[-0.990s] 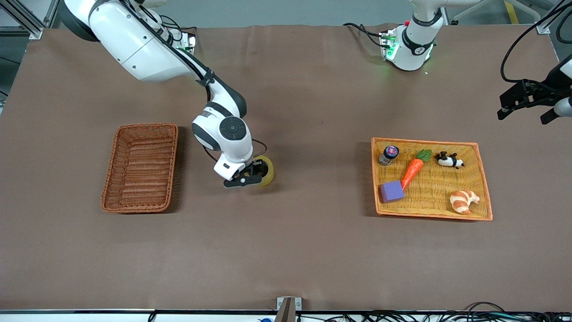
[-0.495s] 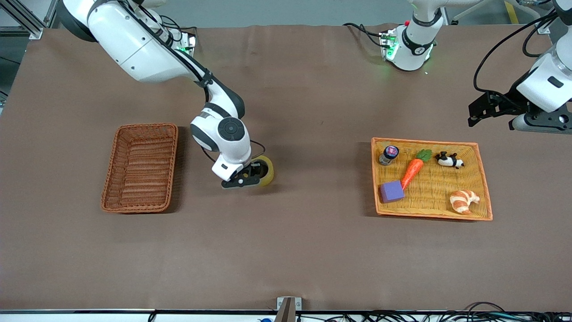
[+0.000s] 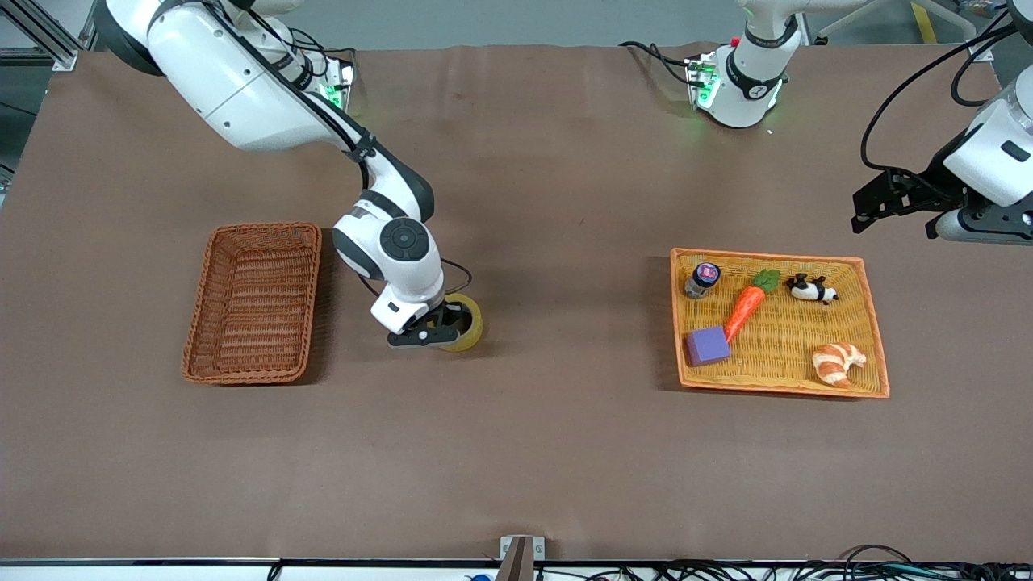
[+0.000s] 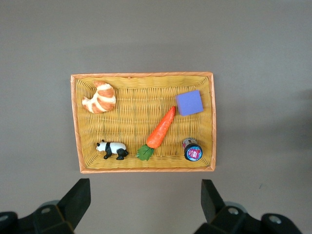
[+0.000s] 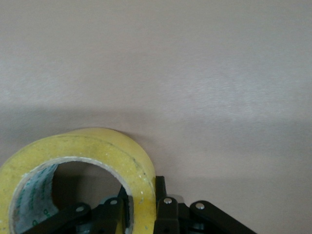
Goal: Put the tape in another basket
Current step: 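Carry the tape roll with the right gripper over the wicker basket, then lower the tape into the basket and open the right gripper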
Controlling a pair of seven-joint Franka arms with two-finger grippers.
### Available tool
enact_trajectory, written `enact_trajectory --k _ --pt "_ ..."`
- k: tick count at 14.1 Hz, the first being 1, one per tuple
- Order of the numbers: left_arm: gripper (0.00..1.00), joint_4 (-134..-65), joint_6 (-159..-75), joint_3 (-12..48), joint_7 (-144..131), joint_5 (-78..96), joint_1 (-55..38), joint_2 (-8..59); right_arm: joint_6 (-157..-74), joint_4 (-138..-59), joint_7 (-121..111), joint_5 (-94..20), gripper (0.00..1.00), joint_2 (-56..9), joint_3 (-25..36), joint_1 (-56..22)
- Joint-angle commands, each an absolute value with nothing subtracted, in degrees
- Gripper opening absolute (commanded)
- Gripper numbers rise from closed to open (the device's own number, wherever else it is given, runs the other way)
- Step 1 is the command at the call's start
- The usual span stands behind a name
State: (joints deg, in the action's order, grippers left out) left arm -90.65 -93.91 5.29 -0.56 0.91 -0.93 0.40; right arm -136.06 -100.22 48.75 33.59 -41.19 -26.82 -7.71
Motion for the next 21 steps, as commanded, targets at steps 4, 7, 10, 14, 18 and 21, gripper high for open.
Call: enact_trajectory --k 4,7,10,14,18,21 --pt "1.00 -88.77 -93.16 5.98 -1.14 -0.09 -0.62 1.32 -125.89 -100.63 37.13 23.58 0.00 -31.93 -28.83 -1.33" --pt "1.00 -88.68 -93.16 5.89 -1.23 -0.09 -0.44 1.32 -121.83 -101.77 20.27 12.43 0.00 -22.44 -19.37 -0.79" --pt "1.00 -88.59 -93.16 5.45 -0.71 0.26 -0.18 1.76 -121.55 -105.54 3.58 8.53 0.00 -16.36 -8.39 -0.70" --pt "1.00 -88.59 -93.16 5.45 -1.23 0.35 -0.26 1.76 -127.49 -114.66 -17.09 1.85 0.00 -12.40 3.93 -0.79" --pt "1.00 -88.68 -93.16 5.45 -1.23 0.35 -0.26 1.76 -148.47 -131.01 -20.82 1.85 0.00 -10.63 6.59 -0.79" --pt "1.00 -88.59 -93.16 5.45 -1.23 0.26 -0.35 1.84 -156.42 -135.78 -20.92 1.76 0.02 -11.68 6.59 -0.70"
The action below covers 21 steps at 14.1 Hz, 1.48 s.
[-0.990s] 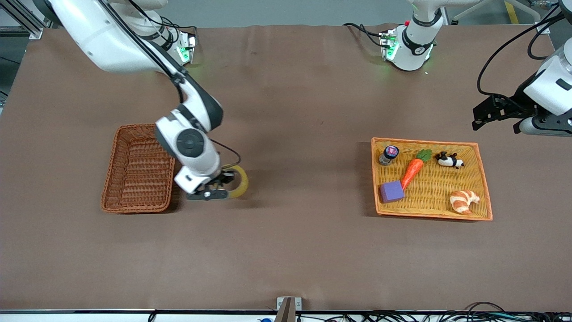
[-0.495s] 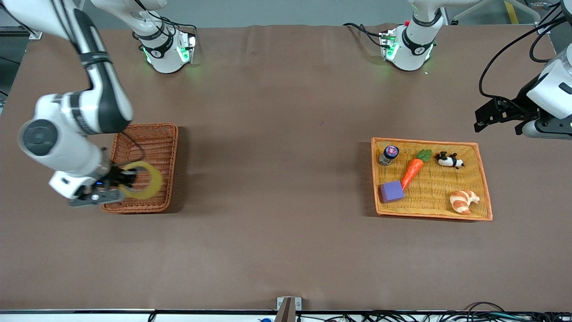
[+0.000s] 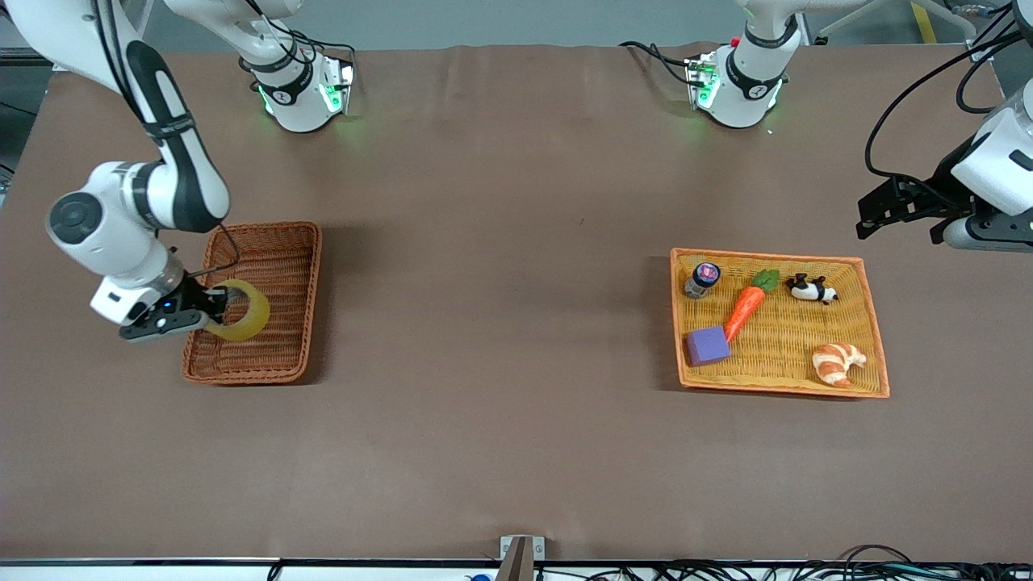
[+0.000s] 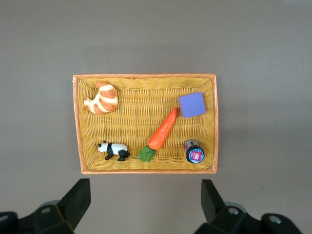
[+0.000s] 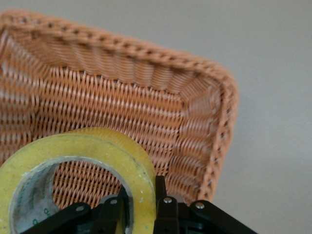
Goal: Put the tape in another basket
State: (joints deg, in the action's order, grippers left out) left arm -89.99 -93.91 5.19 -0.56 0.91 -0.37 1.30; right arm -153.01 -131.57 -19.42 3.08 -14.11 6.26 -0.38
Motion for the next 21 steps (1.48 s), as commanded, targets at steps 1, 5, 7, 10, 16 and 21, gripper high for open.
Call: enact_trajectory --k 1,5,7,10,16,21 --pt "1.00 -88.68 -93.25 5.45 -1.23 0.35 -0.26 1.85 -157.84 -136.75 -20.92 1.76 0.02 -12.47 6.59 -0.70" --pt "1.00 -88.68 -93.25 5.54 -1.23 0.35 -0.26 1.93 -159.35 -137.46 -20.74 1.76 0.25 -14.50 6.50 -0.88" --pt "1.00 -88.59 -93.25 5.45 -1.23 0.18 -0.26 1.93 -159.35 -137.46 -20.65 1.67 0.81 -15.12 6.50 -1.05" --pt "1.00 -88.59 -93.34 5.45 -1.32 0.09 -0.26 2.02 -158.21 -136.67 -19.60 1.67 1.00 -13.37 6.33 -1.32" --pt "1.00 -88.59 -93.34 5.45 -1.23 0.09 -0.26 2.02 -142.24 -124.57 -3.28 1.84 1.00 -4.58 5.37 -2.20" --pt "1.00 -88.59 -93.34 5.45 -0.62 0.00 -0.18 2.02 -107.98 -101.02 4.47 2.11 1.00 -3.25 2.03 -0.79"
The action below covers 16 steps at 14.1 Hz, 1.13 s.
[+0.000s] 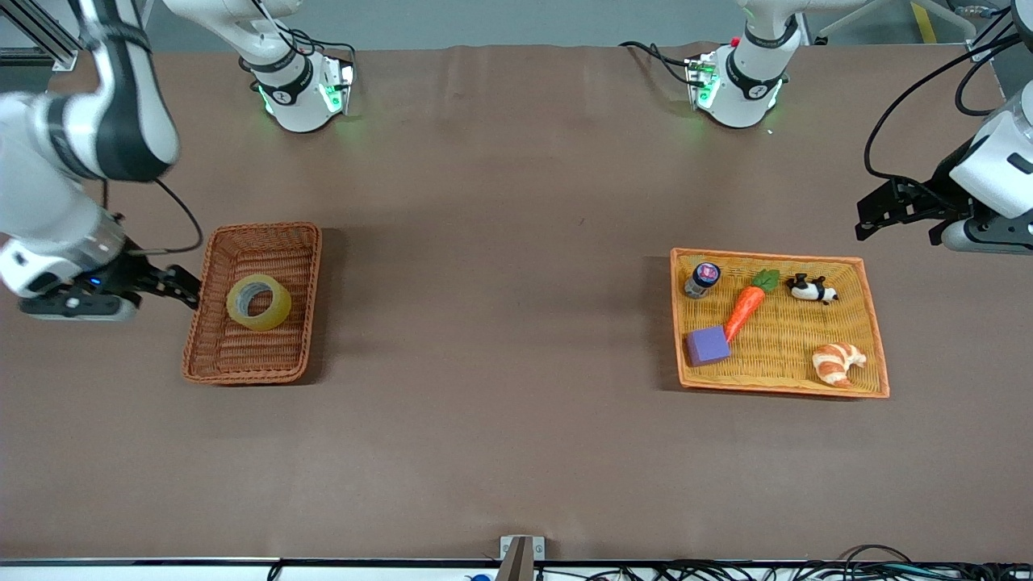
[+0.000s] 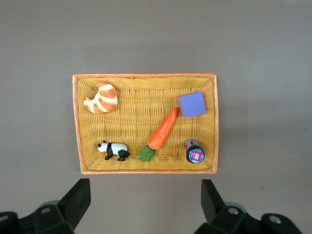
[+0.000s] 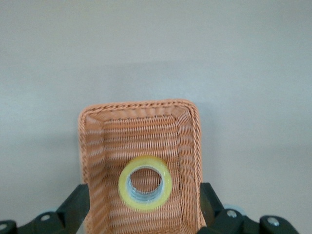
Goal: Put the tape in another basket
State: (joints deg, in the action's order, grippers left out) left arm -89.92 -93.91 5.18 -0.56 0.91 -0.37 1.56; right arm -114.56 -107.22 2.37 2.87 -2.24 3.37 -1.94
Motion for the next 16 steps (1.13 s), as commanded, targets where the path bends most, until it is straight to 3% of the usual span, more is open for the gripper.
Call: enact_trajectory --k 1,5,16 --pt "1.00 -88.59 -93.25 5.45 -0.53 0.00 -0.18 2.02 -103.14 -96.81 4.74 2.02 1.00 -3.16 0.98 -0.09" --pt "1.00 -88.59 -93.25 5.45 -0.62 0.09 -0.18 2.02 -86.77 -87.37 7.12 1.76 1.00 -1.33 0.62 -1.14" --pt "1.00 -88.59 -93.34 5.45 -1.05 0.00 -0.35 2.02 -86.31 -87.63 5.10 1.41 1.00 0.44 0.79 -1.85"
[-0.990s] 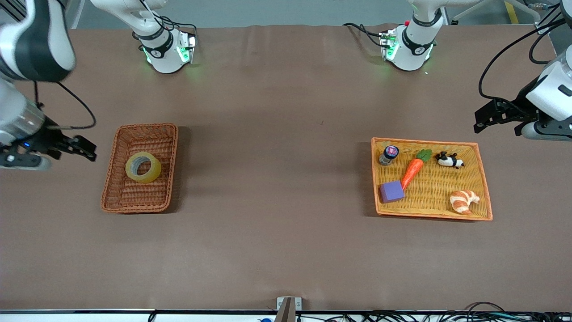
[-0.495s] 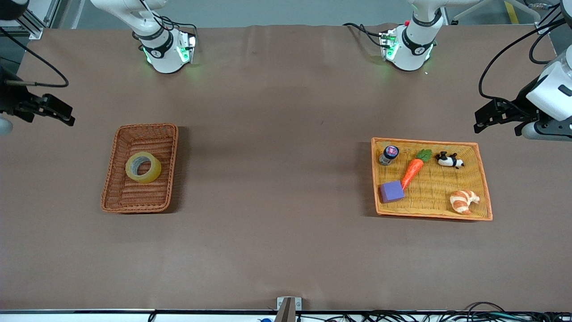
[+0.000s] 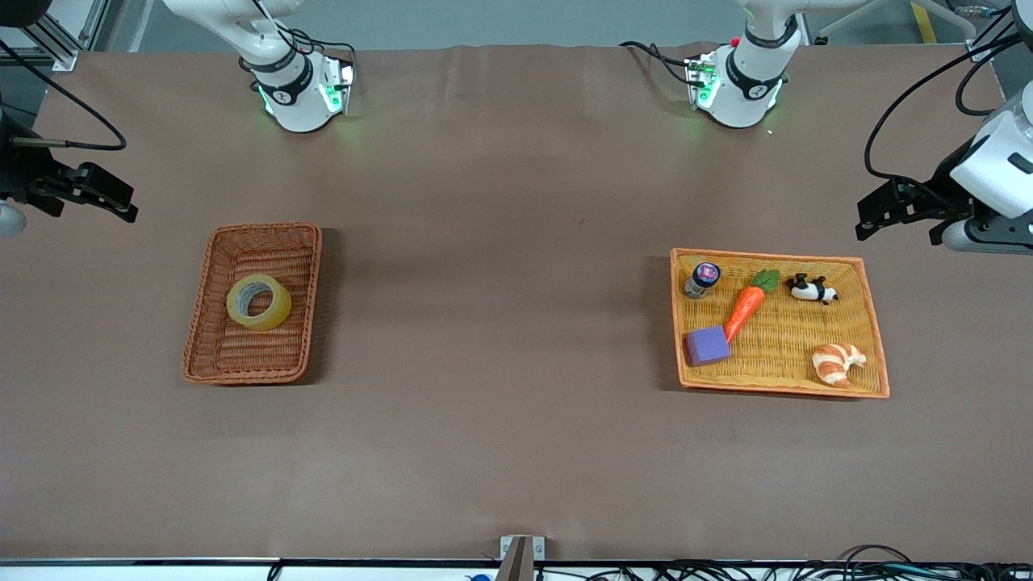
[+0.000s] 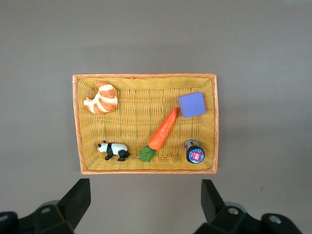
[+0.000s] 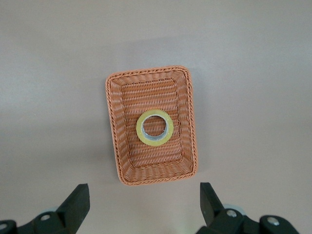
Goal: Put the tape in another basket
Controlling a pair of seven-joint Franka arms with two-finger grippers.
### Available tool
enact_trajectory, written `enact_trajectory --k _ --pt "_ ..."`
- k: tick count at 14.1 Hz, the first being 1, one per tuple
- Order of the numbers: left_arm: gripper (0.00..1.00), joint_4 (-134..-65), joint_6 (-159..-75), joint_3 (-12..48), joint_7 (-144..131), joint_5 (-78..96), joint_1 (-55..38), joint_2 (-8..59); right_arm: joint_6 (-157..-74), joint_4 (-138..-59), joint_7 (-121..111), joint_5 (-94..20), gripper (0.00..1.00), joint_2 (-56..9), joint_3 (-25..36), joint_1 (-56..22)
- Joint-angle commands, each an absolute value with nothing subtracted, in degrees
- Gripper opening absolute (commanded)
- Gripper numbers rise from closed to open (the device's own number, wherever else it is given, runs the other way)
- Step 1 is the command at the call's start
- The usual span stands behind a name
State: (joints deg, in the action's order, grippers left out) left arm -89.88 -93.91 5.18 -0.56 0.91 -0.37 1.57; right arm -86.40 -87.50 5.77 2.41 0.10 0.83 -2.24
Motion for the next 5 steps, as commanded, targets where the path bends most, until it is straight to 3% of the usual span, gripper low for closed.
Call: enact_trajectory --k 1,5 --pt "1.00 -88.59 -93.34 5.45 -1.05 0.00 -0.35 2.02 -86.31 -87.63 4.92 1.41 1.00 0.44 0.79 -1.76" --pt "1.00 -88.59 -93.34 5.45 -0.97 0.00 -0.35 2.28 -86.31 -87.54 4.83 1.32 1.00 0.44 0.79 -0.88"
